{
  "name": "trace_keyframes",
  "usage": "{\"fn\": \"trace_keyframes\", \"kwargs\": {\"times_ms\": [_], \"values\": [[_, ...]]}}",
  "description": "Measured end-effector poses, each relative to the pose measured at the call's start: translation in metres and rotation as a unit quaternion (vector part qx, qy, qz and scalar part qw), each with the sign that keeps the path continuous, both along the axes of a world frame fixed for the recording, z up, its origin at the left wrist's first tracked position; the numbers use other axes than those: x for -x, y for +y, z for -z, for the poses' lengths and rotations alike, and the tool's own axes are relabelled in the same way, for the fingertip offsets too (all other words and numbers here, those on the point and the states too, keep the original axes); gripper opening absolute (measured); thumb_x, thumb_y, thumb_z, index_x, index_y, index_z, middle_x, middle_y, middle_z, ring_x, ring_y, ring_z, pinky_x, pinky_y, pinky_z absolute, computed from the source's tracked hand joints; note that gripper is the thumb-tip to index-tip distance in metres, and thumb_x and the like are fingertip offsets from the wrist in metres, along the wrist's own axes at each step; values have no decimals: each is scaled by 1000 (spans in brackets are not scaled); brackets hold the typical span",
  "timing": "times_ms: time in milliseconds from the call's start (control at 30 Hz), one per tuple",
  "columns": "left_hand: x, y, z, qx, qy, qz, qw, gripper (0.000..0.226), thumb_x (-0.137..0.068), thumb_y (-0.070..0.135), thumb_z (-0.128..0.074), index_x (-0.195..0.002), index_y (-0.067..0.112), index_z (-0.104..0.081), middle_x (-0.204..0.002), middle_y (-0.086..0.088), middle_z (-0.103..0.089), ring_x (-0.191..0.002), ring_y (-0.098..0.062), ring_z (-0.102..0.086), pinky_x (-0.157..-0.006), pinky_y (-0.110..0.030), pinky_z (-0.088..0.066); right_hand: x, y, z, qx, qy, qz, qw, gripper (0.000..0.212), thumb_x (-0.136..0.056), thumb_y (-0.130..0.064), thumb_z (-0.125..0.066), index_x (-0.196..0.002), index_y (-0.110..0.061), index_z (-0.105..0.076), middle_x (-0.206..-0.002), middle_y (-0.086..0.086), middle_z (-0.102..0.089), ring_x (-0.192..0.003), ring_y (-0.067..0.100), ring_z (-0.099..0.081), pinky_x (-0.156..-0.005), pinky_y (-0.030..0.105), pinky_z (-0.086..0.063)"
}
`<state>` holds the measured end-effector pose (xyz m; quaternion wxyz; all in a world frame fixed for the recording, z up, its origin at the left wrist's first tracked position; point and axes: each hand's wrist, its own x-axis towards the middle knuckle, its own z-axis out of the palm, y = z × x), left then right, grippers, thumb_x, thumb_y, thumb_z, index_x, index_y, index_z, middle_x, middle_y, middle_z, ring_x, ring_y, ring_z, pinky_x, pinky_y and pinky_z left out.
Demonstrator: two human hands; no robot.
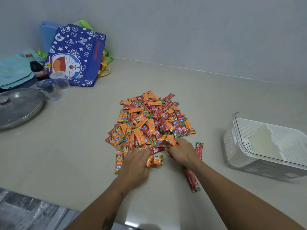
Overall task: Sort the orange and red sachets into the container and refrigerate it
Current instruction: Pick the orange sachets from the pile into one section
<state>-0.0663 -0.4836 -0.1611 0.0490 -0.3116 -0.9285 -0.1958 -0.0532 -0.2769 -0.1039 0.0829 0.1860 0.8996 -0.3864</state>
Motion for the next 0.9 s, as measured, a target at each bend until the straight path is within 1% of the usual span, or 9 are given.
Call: {"fn": "trace_keyframes", "kwargs": {"times_ms": [100, 233, 333, 400, 500, 633, 700, 767, 900], "values": [[0, 3, -7, -33, -16, -4, 999, 46, -65, 11, -52, -110, 22, -57, -97, 6, -62, -83, -22, -52, -70, -36, -40, 1, 0, -10, 43, 12, 22, 999, 14, -84, -11, -50, -71, -15, -49, -71, 3, -60, -67, 23, -52, -63, 35, -40], [7, 10, -17, -93, -32, -5, 995, 56, -64, 8, -54, -118, 24, -58, -113, 6, -65, -100, -19, -57, -80, -36, -45, -3, 7, -29, 76, 55, 31, 995, 24, -92, -12, -51, -70, -21, -53, -73, -2, -61, -67, 17, -53, -60, 30, -38], [16, 26, -36, -128, -35, -1, 991, 47, -72, 16, -58, -118, 22, -60, -113, 4, -66, -105, -20, -60, -87, -40, -49, -10, 23, -52, 85, 97, 8, 992, 30, -94, -10, -53, -72, -29, -58, -69, -12, -61, -66, 10, -55, -63, 27, -40], [20, 44, -55, -146, -39, 12, 988, 41, -77, 22, -56, -118, 21, -61, -111, 5, -64, -103, -18, -58, -90, -40, -48, -14, 41, -67, 68, 119, -4, 991, 27, -94, -9, -53, -78, -28, -62, -68, -12, -61, -68, 12, -54, -67, 32, -42], [24, 77, -82, -178, -62, 53, 981, 37, -79, 25, -49, -114, 21, -60, -101, 10, -57, -94, -13, -53, -86, -38, -47, -27, 77, -91, 31, 154, 13, 987, 22, -92, -10, -54, -78, -25, -62, -66, -11, -59, -66, 15, -52, -68, 37, -44], [25, 124, -106, -204, -52, 115, 971, 10, -85, 23, -54, -95, 26, -54, -91, 12, -52, -84, -8, -48, -71, -33, -43, -52, 128, -118, -39, 188, 101, 976, 21, -87, -16, -53, -74, -29, -62, -77, -7, -67, -80, 20, -63, -75, 39, -49], [20, 145, -115, -201, -45, 146, 968, 5, -89, 23, -57, -92, 26, -53, -88, 11, -52, -80, -9, -46, -69, -32, -41, -63, 153, -123, -70, 167, 148, 972, 20, -82, -20, -51, -72, -33, -62, -77, -7, -68, -79, 22, -62, -75, 38, -49], [16, 165, -120, -188, -30, 173, 966, 6, -89, 27, -56, -89, 28, -51, -83, 12, -51, -76, -11, -45, -66, -34, -39, -73, 173, -121, -98, 118, 167, 974, 22, -81, -21, -49, -78, -35, -66, -83, -10, -70, -81, 19, -63, -75, 36, -50], [10, 195, -123, -140, -29, 192, 971, 7, -90, 32, -53, -87, 29, -48, -79, 12, -51, -75, -13, -47, -65, -37, -42, -89, 198, -107, -126, 18, 142, 982, 20, -80, -21, -46, -90, -31, -60, -90, -8, -65, -87, 21, -60, -69, 33, -44]]}}
